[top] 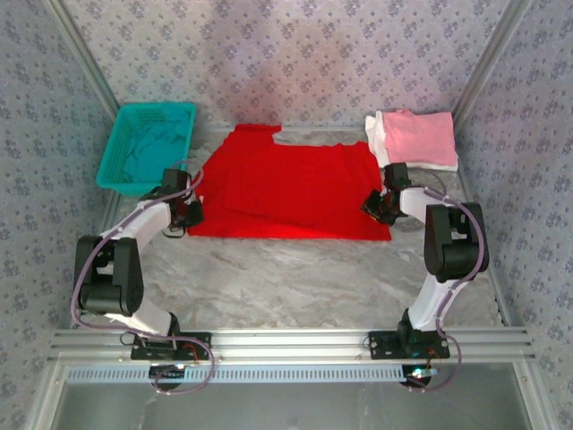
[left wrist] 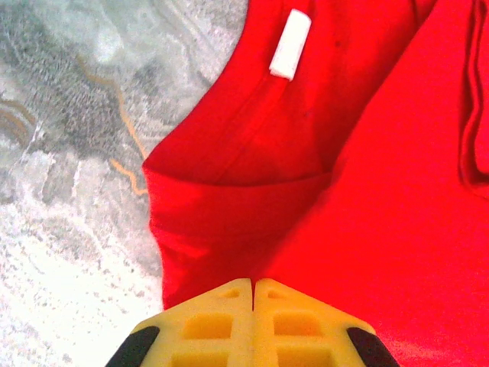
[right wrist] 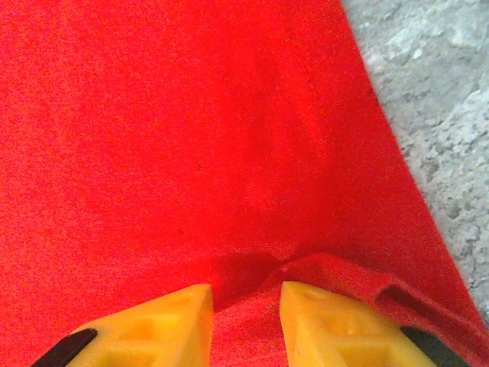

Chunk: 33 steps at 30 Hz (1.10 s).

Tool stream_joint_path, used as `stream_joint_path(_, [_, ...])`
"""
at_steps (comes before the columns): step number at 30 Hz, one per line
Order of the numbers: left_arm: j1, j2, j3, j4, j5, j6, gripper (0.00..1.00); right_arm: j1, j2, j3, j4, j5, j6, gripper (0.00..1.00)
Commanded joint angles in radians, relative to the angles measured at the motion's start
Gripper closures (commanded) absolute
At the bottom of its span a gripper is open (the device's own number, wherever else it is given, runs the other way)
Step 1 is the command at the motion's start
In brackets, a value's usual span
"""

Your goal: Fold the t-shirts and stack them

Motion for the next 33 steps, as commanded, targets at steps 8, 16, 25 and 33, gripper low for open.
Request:
stream_joint_path(8, [0.012, -0.022, -0.051, -0.115, -0.033, -0.027, 1.0, -0.03, 0.016, -0.036, -0.015, 0.028, 0.015, 0.67])
stream_joint_path(16, [0.018, -0.047, -0.063, -0.129, -0.073, -0.036, 0.72, -0.031, -0.017, -0.029, -0.021, 0.005, 0.013, 0.66])
stream_joint_path(25, [-0.043, -0.13, 0.024, -0.109, -0.096, -0.054, 0.61, 0.012, -0.154, 0.001, -0.1, 0.044, -0.008, 0.63])
stream_joint_path(33, [-0.169, -0.007, 0.049, 0.034, -0.035, -0.1, 0.62, 0.051, -0.131, 0.009, -0.096, 0.046, 0.02, 0.63])
